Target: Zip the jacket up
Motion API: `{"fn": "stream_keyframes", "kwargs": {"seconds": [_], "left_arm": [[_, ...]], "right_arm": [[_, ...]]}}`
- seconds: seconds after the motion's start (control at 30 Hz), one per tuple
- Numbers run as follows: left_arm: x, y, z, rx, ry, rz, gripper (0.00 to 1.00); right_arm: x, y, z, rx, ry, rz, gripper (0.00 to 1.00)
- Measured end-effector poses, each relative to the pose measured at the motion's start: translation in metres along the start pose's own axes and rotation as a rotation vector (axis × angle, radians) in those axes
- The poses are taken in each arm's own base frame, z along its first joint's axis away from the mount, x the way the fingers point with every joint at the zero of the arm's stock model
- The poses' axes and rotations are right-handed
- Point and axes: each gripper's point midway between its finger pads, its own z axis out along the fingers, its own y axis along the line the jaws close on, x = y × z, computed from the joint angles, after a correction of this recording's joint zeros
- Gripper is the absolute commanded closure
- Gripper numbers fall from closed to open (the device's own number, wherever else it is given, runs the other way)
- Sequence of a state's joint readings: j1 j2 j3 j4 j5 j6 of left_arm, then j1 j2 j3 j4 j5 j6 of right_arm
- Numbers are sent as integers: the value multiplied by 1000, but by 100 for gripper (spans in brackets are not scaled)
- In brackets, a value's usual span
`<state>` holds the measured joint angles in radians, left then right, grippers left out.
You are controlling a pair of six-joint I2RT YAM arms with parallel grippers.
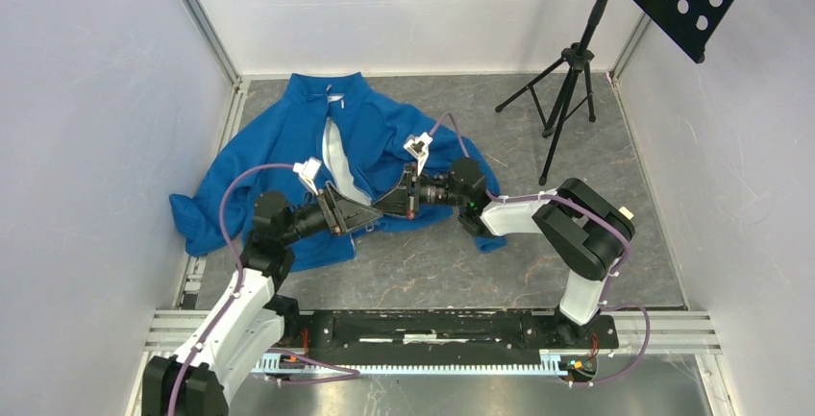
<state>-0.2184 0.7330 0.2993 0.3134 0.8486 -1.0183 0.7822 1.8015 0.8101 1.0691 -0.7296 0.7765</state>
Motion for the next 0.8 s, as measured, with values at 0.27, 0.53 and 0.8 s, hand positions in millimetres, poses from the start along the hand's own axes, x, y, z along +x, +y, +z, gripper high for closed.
{"fn": "stream_keyframes", "kwargs": {"seconds": [0.27,0.53,0.8], "left_arm": [[1,0,-4,-108,36,-8,25],[11,-36,5,-190,141,91,26],[24,-19,5,-389,188,126,18]], "right_arm": [[1,-12,2,42,16,-65,100],[2,-38,8,177,-16,-190,100],[7,-52,10,236,-21,-245,100]]}}
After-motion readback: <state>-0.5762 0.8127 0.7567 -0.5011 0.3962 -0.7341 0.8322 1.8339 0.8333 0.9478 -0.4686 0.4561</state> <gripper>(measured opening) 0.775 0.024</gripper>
